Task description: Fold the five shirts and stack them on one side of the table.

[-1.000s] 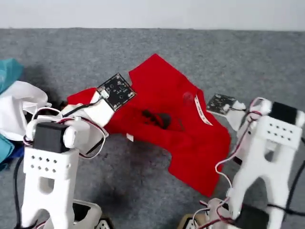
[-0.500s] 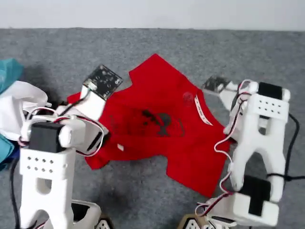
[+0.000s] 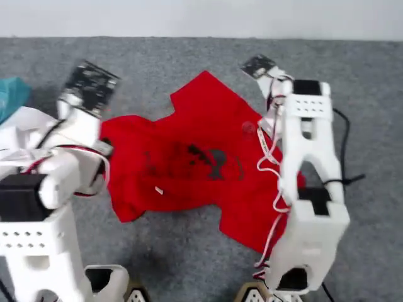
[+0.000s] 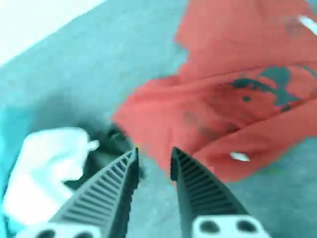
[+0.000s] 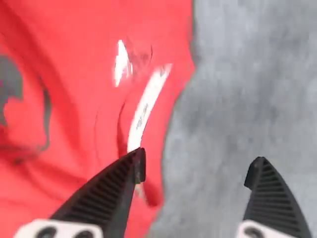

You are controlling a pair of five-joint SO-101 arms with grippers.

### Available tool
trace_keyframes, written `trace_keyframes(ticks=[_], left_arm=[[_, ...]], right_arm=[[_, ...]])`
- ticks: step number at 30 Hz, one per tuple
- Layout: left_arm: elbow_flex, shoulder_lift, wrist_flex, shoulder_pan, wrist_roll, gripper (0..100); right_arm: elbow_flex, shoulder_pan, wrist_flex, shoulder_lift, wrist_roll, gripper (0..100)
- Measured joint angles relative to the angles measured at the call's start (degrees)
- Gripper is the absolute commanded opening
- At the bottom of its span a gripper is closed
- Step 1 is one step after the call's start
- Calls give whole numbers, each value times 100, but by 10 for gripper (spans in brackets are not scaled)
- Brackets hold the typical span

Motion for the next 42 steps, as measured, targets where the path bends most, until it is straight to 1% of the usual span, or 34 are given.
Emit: trace_keyframes(ticks=[4,6,10,12,15,22,26,33,38,42], left_arm=[[0,0,9,-1002,0,101],[0,0,9,-1415,0,101],[0,0,9,-1864,0,101],[-9,0,9,-2022,0,101],[-9,0,9,-2057,0,101],[-9,0,9,-2092,0,101],[62,0,9,-2075,0,101],[62,0,9,-2101,0,101],[62,0,9,-2101,0,101],[62,0,9,-2101,0,102]], right_arm=[[-1310,-132,0,1090,0,324],[-1943,-167,0,1670,0,284],[-2963,-176,53,2822,26,174],[-3402,-158,185,3305,176,141],[-4123,-158,484,3859,378,115],[-5749,-176,1152,4738,422,17],[-6382,-53,1178,5055,440,9],[-6831,809,1178,5160,440,9],[-6848,1442,1160,5160,440,9],[-6848,1873,958,5160,422,24]])
